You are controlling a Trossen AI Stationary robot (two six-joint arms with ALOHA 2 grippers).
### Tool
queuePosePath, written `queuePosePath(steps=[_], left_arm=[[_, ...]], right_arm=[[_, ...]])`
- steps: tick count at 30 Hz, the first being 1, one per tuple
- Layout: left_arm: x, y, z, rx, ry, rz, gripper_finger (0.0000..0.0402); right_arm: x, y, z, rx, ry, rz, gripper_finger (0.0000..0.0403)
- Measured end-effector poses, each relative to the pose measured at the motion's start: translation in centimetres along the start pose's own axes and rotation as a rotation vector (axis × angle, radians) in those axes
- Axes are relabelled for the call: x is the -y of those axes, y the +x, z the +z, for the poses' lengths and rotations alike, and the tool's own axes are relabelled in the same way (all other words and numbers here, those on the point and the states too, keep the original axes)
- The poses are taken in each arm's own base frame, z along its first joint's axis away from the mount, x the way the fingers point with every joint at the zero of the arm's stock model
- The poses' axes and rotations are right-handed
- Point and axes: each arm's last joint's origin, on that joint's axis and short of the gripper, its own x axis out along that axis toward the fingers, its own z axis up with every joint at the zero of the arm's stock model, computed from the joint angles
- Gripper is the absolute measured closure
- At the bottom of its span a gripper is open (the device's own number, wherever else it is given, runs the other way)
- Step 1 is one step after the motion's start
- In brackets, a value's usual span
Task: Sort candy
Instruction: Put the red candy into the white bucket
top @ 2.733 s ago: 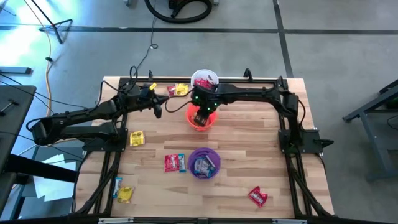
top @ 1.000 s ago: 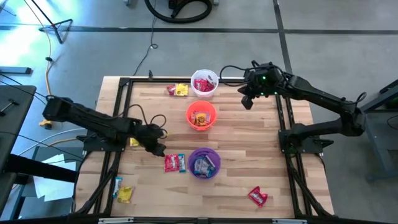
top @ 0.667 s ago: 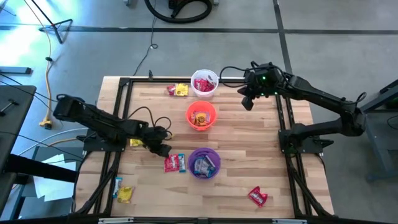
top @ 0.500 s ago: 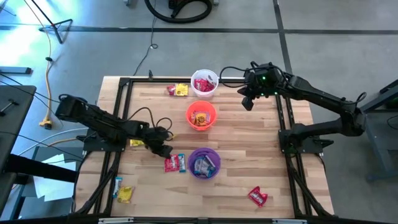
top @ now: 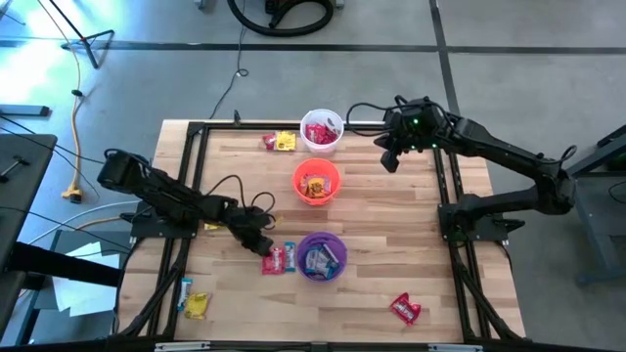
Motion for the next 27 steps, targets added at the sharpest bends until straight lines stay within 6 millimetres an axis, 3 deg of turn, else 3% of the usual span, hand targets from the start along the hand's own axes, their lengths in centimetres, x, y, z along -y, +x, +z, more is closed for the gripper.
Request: queuePosePath(steps=[6,12,20,27], left_arm=[[0.5,-0.4,0.1,0.034,0.026,-0.021,0.04],[1.6,-2.3,0.4,0.136,0.018,-0.089,0.0401],[2.8,-8.0,2.1,0.41,-0.048,-0.204,0.0401],[5.8,-13.9,5.4,0.625,0.094,-0.232,0.0401]], right_arm=[[0.0,0.0,0.0,0.0,-0.001,-0.001,0.0403],[0.0,0.0,0.0,0.0,0.004,-0.001,0.0403],[0.0,0.0,0.1,0.011,0.009,-0.001,0.0403],[0.0,0.0,0.2,0.023,0.03,-0.001,0.0403]])
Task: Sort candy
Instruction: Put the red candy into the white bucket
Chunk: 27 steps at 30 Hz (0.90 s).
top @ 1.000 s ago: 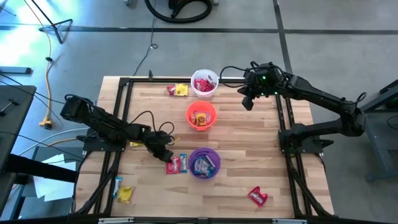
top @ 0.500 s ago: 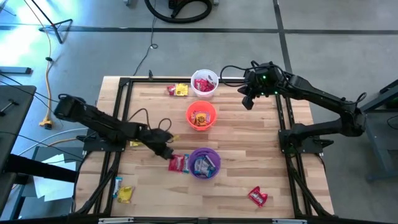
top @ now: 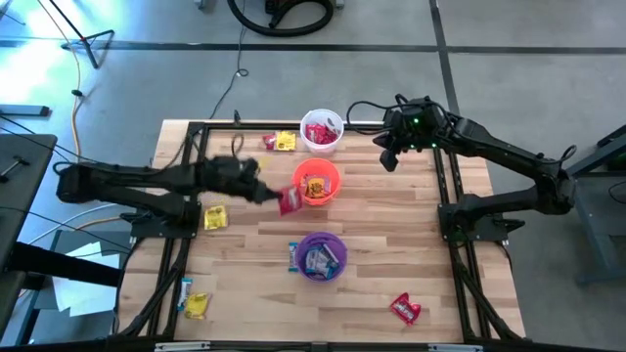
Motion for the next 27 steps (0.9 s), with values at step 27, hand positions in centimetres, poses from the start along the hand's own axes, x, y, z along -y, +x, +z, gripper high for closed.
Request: queuePosePath(steps=[27], left_arm=[[-6.9,6.7,22.2,0.068,0.387,0.094,0.0401]], right_arm=[[0.2,0.0,0.5,0.051,0.049,-0.074,0.0403]])
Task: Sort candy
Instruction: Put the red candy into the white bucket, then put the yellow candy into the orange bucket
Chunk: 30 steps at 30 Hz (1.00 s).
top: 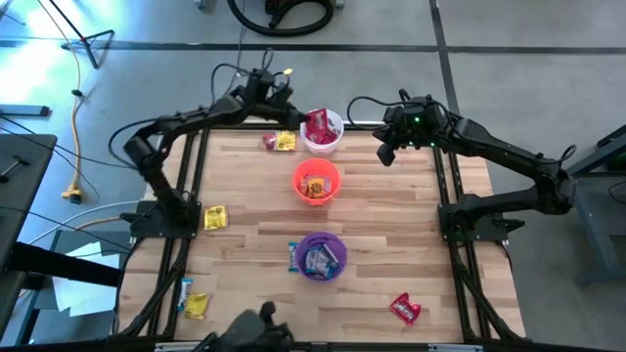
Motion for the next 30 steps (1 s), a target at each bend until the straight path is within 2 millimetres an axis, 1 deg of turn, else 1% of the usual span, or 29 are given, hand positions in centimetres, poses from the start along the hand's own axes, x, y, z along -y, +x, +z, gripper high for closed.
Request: queuePosePath(steps=[4,8,12,15,19,22,27,30], left_arm=[[-1.5,2.5,0.3,-0.042,-0.017,-0.018,0.0401],[-3.4,4.8,-0.2,-0.096,-0.064,-0.049,0.0401],[-5.0,6.2,-1.2,-0.134,-0.111,-0.044,0.04],[-5.9,6.7,-1.6,-0.138,-0.124,-0.003,0.0392],[-6.2,6.6,-1.5,-0.122,-0.105,0.005,0.0366],[-5.9,6.4,-1.0,-0.091,-0.076,-0.005,0.0341],[-4.2,4.8,1.0,0.002,0.001,-0.032,0.03],[-2.7,3.2,2.0,0.025,0.075,-0.033,0.0285]], right_arm=[[0.0,0.0,0.0,0.0,0.0,0.0,0.0403],[0.0,0.0,0.0,0.0,0.0,-0.004,0.0403],[0.0,0.0,0.0,0.0,0.0,-0.004,0.0403],[0.0,0.0,0.0,0.0,0.0,-0.003,0.0403],[0.0,0.0,0.0,0.0,0.0,-0.003,0.0403],[0.0,0.0,0.0,-0.001,0.0,-0.002,0.0403],[0.0,0.0,0.0,-0.001,-0.002,-0.002,0.0403],[0.0,0.0,0.0,-0.001,-0.003,0.001,0.0403]])
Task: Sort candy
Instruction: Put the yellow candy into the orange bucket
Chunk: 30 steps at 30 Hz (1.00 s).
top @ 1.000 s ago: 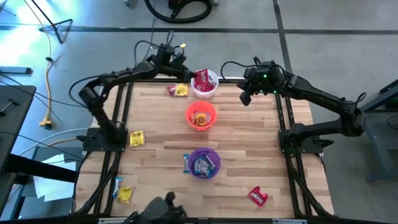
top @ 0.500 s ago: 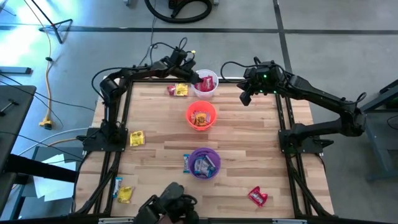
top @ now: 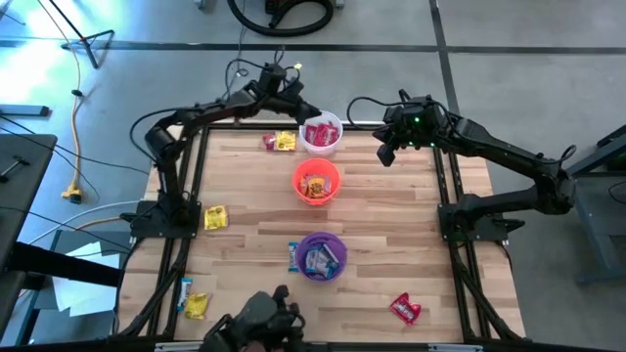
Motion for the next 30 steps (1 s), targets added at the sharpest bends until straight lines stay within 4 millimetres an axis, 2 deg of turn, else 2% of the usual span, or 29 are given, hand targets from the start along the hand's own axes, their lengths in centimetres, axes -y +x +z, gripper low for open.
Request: queuePosePath(steps=[3,7,9,11,15,18,21,26,30], left_arm=[[2.4,-2.4,1.3,0.016,0.124,0.04,0.0284],[6.1,-6.0,1.9,-0.02,0.328,0.215,0.0306],[7.5,-7.5,1.5,-0.007,0.388,0.277,0.0325],[8.0,-8.4,0.0,-0.015,0.401,0.289,0.0347],[7.1,-9.4,-4.9,-0.025,0.349,0.314,0.0393],[6.0,-9.8,-8.7,-0.033,0.321,0.346,0.0396],[5.1,-9.7,-11.5,-0.113,0.351,0.369,0.0399],[3.7,-8.6,-13.1,-0.261,0.398,0.418,0.0393],[2.0,-7.0,-13.0,-0.365,0.432,0.433,0.0367]], right_arm=[[0.0,0.0,0.0,0.0,0.0,0.0,0.0403],[0.0,0.0,0.0,-0.002,0.0,0.0,0.0403],[0.0,0.0,0.0,-0.004,-0.001,0.0,0.0403],[0.0,0.0,0.0,-0.004,-0.001,0.0,0.0403],[0.0,0.0,0.0,-0.004,-0.001,0.0,0.0403],[0.0,0.0,0.0,-0.004,0.001,0.0,0.0403],[0.0,0.0,0.0,-0.004,0.003,0.0,0.0403],[0.0,0.0,0.0,-0.004,0.045,0.0,0.0403],[0.0,0.0,0.0,-0.004,0.055,0.0,0.0403]])
